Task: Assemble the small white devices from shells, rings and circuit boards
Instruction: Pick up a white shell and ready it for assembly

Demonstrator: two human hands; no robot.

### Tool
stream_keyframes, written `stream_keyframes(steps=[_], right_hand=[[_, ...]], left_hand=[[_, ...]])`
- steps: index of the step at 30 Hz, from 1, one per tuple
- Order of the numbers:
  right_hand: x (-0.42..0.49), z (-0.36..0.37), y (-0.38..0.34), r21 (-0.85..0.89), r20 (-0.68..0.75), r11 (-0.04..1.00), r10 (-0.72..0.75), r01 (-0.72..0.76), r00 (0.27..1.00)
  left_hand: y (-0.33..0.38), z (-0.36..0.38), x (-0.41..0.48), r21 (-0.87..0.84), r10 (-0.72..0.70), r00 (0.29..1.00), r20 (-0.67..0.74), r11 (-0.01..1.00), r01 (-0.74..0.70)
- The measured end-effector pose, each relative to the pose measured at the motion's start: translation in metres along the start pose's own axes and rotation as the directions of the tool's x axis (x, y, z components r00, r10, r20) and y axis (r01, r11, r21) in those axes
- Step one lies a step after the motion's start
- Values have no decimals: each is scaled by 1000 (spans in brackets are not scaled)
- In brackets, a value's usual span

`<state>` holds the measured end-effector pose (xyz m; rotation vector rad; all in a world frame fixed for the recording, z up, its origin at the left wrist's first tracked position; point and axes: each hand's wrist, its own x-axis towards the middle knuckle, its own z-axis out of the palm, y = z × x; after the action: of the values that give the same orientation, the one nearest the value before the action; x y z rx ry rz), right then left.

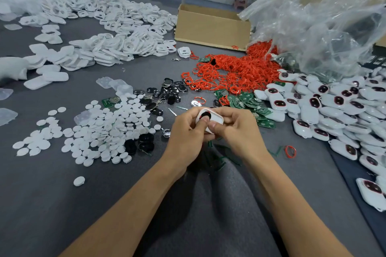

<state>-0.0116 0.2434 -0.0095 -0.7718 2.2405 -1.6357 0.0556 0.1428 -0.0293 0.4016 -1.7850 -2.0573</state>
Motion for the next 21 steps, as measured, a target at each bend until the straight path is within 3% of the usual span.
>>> stream_keyframes(steps=[4,7,11,14,21], right_hand=[[1,-1,-2,-13,35,998,-57,57,998],[2,-7,-2,-29,-21,996,-80,80,997],[5,-21,2,-270,-233,959,-150,85,961],[6,-37,8,-480,-366,877,-183,-16,912],[10,-43,16,-492,-340,866,-98,-88,935]], left_hand=[[1,-2,2,-117,-49,998,-36,992,44],[3,-5,4,-225,-112,992,-64,970,95],[5,-8,6,-280,-186,978,-98,948,152],[7,-10,6,-298,-203,974,-104,940,164],[8,-12,8,-310,-220,971,-91,933,183]])
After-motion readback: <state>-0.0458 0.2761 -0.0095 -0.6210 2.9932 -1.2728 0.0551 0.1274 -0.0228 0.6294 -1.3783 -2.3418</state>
